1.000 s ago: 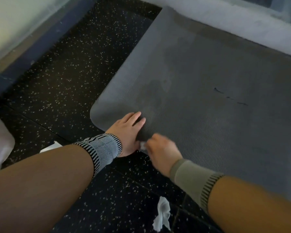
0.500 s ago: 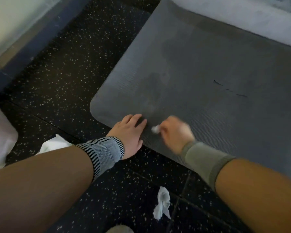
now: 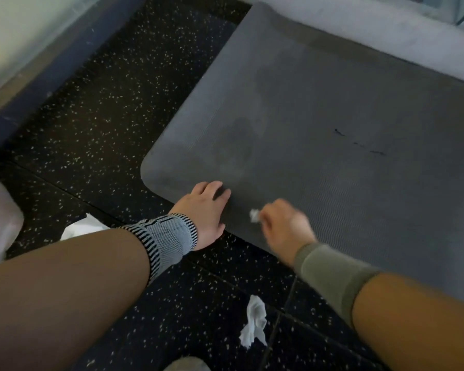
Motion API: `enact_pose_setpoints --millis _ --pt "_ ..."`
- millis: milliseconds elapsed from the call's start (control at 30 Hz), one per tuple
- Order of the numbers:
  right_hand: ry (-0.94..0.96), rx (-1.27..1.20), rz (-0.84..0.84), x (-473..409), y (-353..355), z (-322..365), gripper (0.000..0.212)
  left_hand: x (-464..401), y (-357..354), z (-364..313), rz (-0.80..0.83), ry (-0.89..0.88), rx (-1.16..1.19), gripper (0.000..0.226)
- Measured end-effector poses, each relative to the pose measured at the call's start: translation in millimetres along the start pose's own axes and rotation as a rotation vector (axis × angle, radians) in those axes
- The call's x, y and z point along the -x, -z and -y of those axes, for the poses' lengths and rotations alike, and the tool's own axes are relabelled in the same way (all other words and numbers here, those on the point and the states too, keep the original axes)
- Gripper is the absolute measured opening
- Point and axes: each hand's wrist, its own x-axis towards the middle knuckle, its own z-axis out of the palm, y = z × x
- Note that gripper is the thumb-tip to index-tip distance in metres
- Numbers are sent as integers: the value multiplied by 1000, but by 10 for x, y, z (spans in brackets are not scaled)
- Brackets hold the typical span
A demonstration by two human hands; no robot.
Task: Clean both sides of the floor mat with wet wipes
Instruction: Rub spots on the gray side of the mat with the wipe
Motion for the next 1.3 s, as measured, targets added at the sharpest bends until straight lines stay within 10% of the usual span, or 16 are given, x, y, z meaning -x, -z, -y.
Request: enact_pose_setpoints --millis 100,233,400,533,767,933,1100,1300 --pt "156 -24 180 176 -9 36 14 -9 21 -12 2 5 25 77" --pt "-31 7 -60 115 105 -235 5 -12 32 38 14 -2 24 76" --pt "187 31 264 477 -10 -205 15 -13 56 55 3 -7 22 77" --pt "-177 4 -15 276 38 -389 17 -24 47 75 15 -8 38 77" --pt "95 -52 75 26 -12 65 12 -66 97 185 29 -25 63 72" --pt "-180 4 -121 -402 18 56 14 17 37 451 14 139 63 67" --pt "276 -5 156 -269 -120 370 15 33 42 527 -13 165 131 69" --pt "-76 56 -103 -680 -48 214 14 18 40 551 -20 150 105 68"
